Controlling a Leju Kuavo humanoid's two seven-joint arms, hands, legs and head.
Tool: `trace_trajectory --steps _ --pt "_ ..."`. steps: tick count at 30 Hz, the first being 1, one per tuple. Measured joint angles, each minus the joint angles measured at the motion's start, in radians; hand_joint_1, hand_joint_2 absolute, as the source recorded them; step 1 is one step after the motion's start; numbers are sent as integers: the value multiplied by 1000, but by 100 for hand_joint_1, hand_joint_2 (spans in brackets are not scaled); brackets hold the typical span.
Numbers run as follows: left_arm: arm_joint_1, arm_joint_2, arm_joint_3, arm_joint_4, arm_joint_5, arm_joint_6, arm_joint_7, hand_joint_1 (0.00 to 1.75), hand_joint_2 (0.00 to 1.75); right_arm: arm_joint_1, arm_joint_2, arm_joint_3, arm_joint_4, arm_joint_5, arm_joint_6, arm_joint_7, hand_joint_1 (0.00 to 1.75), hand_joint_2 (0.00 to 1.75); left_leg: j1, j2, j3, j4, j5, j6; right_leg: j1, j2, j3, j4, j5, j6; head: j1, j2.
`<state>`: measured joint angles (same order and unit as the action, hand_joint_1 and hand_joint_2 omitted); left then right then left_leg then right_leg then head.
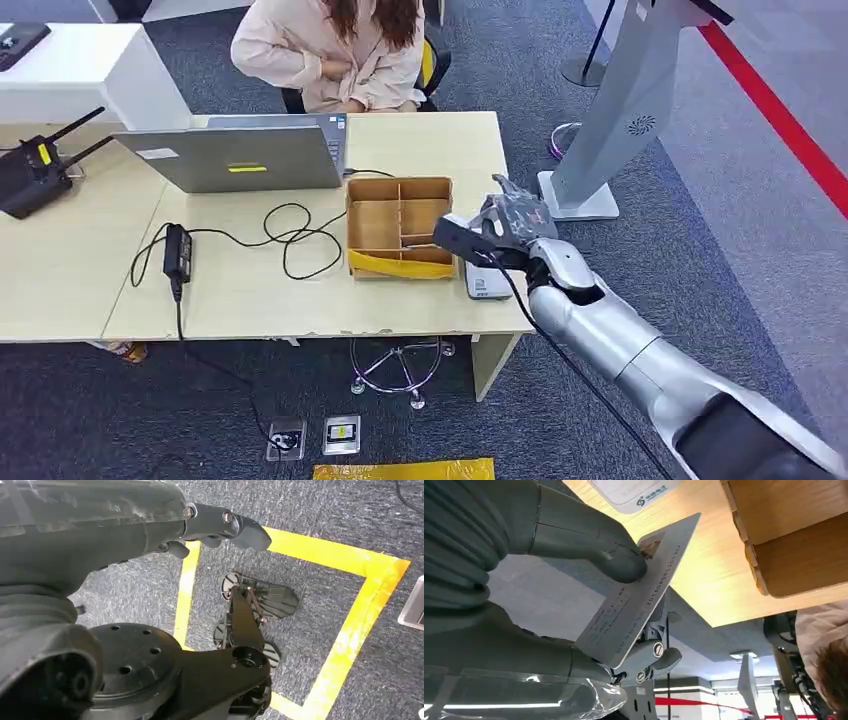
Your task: Pass the card to the sensor for recognition and then transmit it.
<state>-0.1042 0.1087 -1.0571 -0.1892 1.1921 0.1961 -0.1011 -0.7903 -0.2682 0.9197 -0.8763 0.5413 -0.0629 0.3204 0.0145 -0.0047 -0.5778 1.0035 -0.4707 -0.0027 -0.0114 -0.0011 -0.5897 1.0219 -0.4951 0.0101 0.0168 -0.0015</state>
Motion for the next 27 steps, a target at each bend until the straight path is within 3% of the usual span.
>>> trace_trajectory --steps 27 --pt "0 1 0 0 -8 20 28 0 0 32 27 11 129 -37 -9 -7 175 175 0 0 0 0 0 0 0 0 0 0 0 0 0 0"
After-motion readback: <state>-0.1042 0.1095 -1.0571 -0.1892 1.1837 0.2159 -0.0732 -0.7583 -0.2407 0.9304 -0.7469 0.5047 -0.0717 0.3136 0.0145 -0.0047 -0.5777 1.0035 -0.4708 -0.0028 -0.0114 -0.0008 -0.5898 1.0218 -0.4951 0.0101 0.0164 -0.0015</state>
